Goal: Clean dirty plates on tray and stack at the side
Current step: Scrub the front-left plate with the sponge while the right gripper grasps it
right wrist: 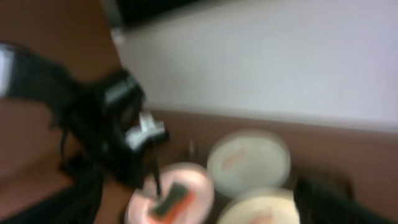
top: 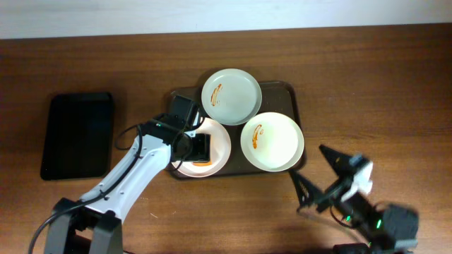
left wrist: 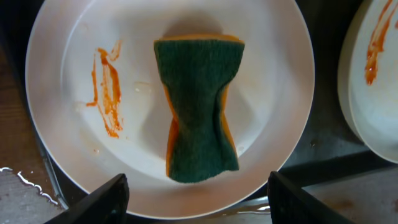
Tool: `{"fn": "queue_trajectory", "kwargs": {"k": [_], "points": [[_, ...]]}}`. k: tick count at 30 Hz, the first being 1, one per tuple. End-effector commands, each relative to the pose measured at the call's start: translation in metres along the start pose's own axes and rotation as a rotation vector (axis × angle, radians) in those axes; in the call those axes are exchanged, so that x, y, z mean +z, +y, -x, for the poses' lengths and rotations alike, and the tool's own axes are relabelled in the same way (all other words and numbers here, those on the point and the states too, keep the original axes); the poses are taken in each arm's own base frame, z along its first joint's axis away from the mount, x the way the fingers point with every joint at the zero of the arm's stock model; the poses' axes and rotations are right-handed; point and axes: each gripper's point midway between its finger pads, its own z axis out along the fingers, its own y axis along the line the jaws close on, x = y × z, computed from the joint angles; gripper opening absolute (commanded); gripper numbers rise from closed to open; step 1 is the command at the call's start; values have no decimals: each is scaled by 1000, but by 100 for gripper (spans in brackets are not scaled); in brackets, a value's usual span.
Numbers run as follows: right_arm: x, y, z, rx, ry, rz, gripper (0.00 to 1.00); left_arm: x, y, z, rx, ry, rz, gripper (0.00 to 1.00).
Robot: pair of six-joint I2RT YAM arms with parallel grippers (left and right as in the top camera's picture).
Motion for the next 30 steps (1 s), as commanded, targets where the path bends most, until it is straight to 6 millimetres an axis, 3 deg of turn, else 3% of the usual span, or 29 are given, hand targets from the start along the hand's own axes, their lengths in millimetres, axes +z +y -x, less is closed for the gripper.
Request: {"fn": "queue_trajectory", "kwargs": {"k": [1, 2, 3, 4, 5, 6, 7, 8, 9, 10, 11, 13, 17, 23, 30], "points": [[31, -10, 17, 37, 349, 17, 98, 3, 3, 1, 5, -2, 15, 69], [52, -17, 24, 162, 489, 43, 98, 3, 3, 1, 6, -2, 15, 70], [64, -9, 34, 241, 540, 121, 98, 3, 3, 1, 5, -1, 15, 71], [95, -6, 39, 431, 641, 281, 98, 3, 3, 1, 5, -1, 15, 73], [118, -8, 34, 493, 672, 380, 98, 3, 3, 1, 6, -2, 15, 75], [132, -14, 19, 488, 712, 376, 98, 3, 3, 1, 6, -1, 16, 75], [147, -23, -9, 475, 793, 313, 98, 3, 3, 1, 6, -1, 16, 75], [160, -33, -38, 453, 873, 201, 87, 3, 4, 0, 6, 2, 17, 75], [175, -51, -72, 434, 952, -15, 64, 3, 4, 0, 5, 4, 18, 76], [183, -60, -88, 420, 975, -142, 50, 3, 4, 0, 6, 1, 17, 75], [196, -57, -108, 374, 999, -196, 49, 3, 3, 1, 6, -4, 15, 74], [215, -34, -142, 323, 1048, -144, 50, 3, 3, 1, 6, -2, 16, 74], [217, -37, -180, 293, 1125, -187, 50, 4, 4, 1, 6, 0, 17, 75], [219, -18, -202, 261, 1172, -158, 45, 16, 13, -2, 3, 27, 66, 75], [218, -25, -233, 224, 1227, -204, 47, 21, 9, 9, 5, -13, 52, 75]]}}
